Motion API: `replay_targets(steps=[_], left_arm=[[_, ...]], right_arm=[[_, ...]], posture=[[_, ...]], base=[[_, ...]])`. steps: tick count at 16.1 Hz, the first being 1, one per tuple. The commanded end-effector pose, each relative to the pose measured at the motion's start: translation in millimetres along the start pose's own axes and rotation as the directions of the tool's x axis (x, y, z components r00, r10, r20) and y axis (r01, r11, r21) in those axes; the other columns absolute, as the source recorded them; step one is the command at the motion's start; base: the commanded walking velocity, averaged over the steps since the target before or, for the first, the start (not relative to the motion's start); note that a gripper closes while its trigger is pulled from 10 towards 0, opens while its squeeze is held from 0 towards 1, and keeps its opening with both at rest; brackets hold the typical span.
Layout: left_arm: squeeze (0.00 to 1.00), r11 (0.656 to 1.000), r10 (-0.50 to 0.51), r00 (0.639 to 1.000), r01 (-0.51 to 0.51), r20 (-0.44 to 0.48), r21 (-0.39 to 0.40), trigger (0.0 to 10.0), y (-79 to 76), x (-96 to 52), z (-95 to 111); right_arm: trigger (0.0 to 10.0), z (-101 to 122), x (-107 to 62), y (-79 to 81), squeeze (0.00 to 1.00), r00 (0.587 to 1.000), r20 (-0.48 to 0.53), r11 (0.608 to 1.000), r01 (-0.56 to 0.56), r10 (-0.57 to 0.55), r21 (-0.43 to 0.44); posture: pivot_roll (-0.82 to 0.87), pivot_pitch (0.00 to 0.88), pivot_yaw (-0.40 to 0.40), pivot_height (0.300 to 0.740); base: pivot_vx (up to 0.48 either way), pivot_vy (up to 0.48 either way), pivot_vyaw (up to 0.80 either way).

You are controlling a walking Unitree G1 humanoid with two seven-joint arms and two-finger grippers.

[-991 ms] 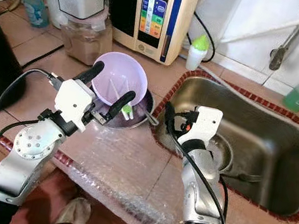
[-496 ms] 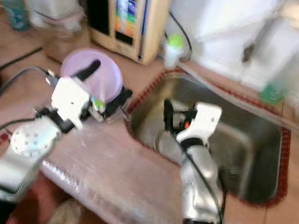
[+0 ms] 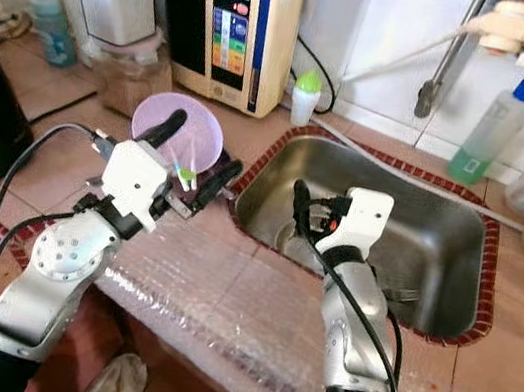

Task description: Kitchen organization

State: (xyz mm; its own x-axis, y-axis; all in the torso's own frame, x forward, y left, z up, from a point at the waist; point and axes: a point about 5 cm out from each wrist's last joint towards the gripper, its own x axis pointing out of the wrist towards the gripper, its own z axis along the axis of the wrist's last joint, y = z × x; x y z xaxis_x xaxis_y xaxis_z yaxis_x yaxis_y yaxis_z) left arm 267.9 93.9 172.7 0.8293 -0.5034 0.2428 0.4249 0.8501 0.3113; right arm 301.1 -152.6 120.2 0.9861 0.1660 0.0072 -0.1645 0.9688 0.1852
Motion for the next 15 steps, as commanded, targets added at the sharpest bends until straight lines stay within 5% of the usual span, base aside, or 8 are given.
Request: replay_targets(steps=[1, 3, 10, 12, 15], left_arm=[[0.0, 0.999, 0.045, 0.999, -0.045, -0.02, 0.015, 10.0, 5.6, -2.9, -4], [0.0, 0.997, 0.078, 0.997, -0.077, -0.029, 0.023, 10.0, 9.4, -10.6, -11], [0.0, 0.998, -0.055, 0.991, 0.06, -0.126, 0.036, 10.0, -6.4, -31.4, -41], [0.0, 0.991, -0.095, 0.984, 0.109, -0.152, 0.083, 10.0, -7.9, -31.3, -51], [0.0, 0.985, -0.122, 0.98, 0.14, -0.159, 0.103, 10.0, -11.1, -26.8, -58]], right_arm=[[10.0, 3, 2.2, 1.2, 0.0, 1.0, 0.011, 1.0, -0.005, 0.005, 0.001], [10.0, 0, -0.2, 1.6, 0.0, 1.0, 0.0, 1.0, -0.009, 0.009, 0.006], [10.0, -10, -7.5, 4.3, 0.0, 0.997, -0.061, 0.999, -0.044, 0.045, 0.027], [10.0, -13, -13.5, 17.6, 0.0, 0.976, -0.1, 0.979, -0.186, 0.195, 0.089], [10.0, -12, -17.4, 18.9, 0.0, 0.957, -0.12, 0.962, -0.255, 0.266, 0.099]], posture=[[-0.04, 0.0, 0.005, 0.74], [-0.04, 0.0, 0.005, 0.74], [-0.05, 0.014, 0.006, 0.74], [-0.06, 0.012, 0.007, 0.74], [-0.07, 0.012, 0.009, 0.74]], base=[[0.0, 0.0, 0.0], [0.0, 0.0, 0.0], [0.0, 0.0, 0.0], [0.0, 0.0, 0.0], [0.0, 0.0, 0.0]])
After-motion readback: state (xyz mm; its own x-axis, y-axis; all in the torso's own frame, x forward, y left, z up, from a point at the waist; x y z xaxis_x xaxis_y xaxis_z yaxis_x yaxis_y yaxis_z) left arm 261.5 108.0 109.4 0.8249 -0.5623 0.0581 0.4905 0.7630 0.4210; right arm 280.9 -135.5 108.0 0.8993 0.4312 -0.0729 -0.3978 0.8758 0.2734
